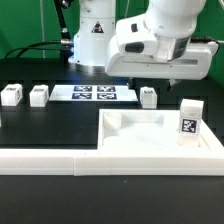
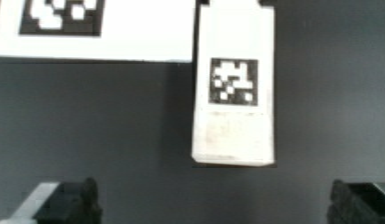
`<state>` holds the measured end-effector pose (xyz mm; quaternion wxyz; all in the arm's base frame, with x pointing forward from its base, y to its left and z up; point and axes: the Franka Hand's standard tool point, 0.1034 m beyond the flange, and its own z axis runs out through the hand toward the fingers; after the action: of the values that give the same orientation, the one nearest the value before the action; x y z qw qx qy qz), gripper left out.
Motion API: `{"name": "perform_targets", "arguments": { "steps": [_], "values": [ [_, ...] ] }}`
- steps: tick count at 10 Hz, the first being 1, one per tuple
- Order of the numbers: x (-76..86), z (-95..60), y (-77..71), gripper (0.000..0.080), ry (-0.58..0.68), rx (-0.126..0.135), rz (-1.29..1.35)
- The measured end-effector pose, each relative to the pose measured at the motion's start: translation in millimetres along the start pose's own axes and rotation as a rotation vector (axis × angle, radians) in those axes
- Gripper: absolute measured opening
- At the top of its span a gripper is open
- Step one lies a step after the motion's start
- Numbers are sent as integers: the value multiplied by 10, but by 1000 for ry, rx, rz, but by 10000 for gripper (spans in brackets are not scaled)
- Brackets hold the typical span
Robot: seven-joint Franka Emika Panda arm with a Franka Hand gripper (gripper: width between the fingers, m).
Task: Assemble square table
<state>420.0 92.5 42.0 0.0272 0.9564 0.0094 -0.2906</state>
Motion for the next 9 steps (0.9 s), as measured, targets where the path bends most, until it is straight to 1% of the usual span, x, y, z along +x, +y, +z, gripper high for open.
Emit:
{"name": "perform_targets", "arguments": {
  "steps": [1,2,3,4,7,8,9],
  "values": [
    [-52,48,7,648,-79,7,20],
    [-76,155,0,648,-172,17,53],
    [-65,218,-38,648,-224,9,71],
    [-60,220,-67,648,-221,6,68],
    [-45,213,-21,648,-218,13,78],
    [-64,227,-35,648,-228,23,91],
    [-131,299,-105,648,-270,69,120]
  ]
}}
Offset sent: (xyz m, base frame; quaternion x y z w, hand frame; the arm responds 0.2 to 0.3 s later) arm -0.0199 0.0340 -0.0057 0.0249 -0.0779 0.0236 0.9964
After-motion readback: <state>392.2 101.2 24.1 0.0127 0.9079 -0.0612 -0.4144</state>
